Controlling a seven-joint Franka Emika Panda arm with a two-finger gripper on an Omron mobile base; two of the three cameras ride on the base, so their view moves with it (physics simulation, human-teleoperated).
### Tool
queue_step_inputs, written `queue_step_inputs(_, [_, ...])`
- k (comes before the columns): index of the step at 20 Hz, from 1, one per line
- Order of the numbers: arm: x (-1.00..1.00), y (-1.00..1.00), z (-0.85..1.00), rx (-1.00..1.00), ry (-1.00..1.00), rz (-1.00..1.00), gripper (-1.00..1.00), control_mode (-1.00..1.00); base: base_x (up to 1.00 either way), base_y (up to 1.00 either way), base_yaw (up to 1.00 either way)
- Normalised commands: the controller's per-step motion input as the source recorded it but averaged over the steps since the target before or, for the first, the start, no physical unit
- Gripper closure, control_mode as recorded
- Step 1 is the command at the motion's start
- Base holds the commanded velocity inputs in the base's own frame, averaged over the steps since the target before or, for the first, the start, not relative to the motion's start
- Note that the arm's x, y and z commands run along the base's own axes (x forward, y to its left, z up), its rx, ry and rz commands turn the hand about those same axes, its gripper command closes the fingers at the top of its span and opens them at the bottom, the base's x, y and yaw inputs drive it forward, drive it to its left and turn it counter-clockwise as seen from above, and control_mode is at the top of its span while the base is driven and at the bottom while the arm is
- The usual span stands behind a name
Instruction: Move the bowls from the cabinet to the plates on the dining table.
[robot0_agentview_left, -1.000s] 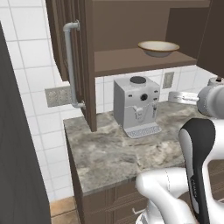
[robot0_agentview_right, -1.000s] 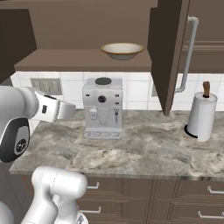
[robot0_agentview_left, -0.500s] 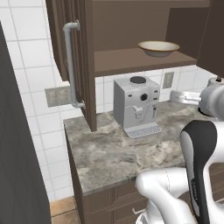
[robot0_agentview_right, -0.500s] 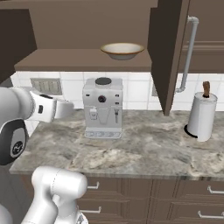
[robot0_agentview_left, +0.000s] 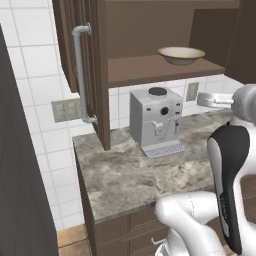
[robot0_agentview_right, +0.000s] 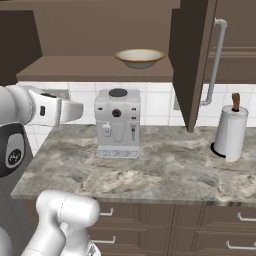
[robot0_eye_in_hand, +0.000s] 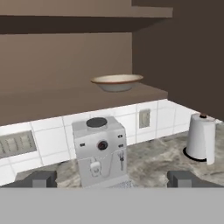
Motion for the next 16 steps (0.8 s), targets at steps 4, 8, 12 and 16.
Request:
queue_step_inputs(4, [0.23, -0.07, 0.16, -0.1, 0.01, 0.06, -1.0, -1.0, 0.0, 0.0, 0.0])
queue_step_inputs(8, [0.37, 0.0, 0.07, -0.16, 0.05, 0.14, -1.0, -1.0, 0.0, 0.0, 0.0])
queue_step_inputs(12, [0.34, 0.0, 0.07, -0.21, 0.06, 0.13, -1.0, -1.0, 0.0, 0.0, 0.0])
queue_step_inputs(16, [0.22, 0.0, 0.15, -0.19, 0.05, 0.06, -1.0, -1.0, 0.0, 0.0, 0.0])
